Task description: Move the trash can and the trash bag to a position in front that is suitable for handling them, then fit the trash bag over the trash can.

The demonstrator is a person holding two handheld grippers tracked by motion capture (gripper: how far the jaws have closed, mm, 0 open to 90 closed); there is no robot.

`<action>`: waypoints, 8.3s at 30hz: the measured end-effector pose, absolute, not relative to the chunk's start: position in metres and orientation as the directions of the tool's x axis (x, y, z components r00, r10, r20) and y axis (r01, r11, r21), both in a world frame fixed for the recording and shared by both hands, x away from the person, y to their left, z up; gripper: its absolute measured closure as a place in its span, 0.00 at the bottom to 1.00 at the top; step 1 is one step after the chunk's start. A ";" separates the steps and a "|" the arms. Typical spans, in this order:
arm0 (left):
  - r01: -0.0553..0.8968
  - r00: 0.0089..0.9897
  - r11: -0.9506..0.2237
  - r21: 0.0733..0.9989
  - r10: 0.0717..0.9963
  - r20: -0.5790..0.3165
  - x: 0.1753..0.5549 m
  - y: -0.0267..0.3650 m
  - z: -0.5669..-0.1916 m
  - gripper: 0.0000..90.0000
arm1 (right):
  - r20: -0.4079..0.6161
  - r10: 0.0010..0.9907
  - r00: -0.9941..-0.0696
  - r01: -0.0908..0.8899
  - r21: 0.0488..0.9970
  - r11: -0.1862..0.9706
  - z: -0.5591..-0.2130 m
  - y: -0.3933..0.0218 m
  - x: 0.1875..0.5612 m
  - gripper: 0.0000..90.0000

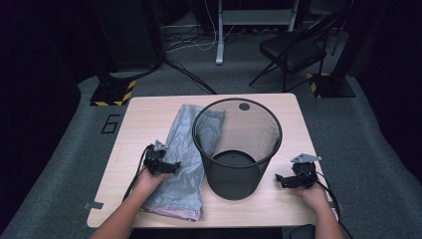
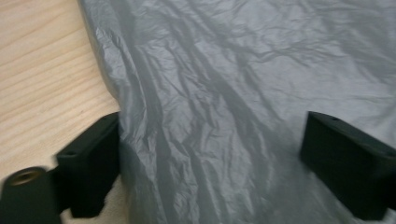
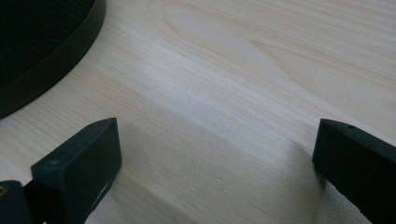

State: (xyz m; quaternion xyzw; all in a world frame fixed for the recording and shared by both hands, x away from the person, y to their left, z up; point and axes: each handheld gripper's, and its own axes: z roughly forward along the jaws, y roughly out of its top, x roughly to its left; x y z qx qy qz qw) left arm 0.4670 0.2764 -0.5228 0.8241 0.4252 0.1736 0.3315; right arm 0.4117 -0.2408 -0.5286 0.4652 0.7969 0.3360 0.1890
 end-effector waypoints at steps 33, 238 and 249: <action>0.609 0.589 -0.384 0.694 0.805 -0.073 0.464 0.314 -0.516 0.95 | 0.010 0.866 -0.499 0.618 0.705 0.348 -0.526 -0.241 0.410 0.11; 0.120 0.988 -0.555 0.823 0.144 -0.047 0.388 0.193 -0.253 0.69 | -0.018 0.206 -0.978 0.103 0.820 0.563 -0.240 -0.049 0.391 0.98; 0.152 0.941 -0.457 0.876 0.339 0.014 0.380 0.259 -0.225 0.55 | -0.009 0.204 -0.979 0.116 0.797 0.592 -0.253 -0.066 0.382 0.99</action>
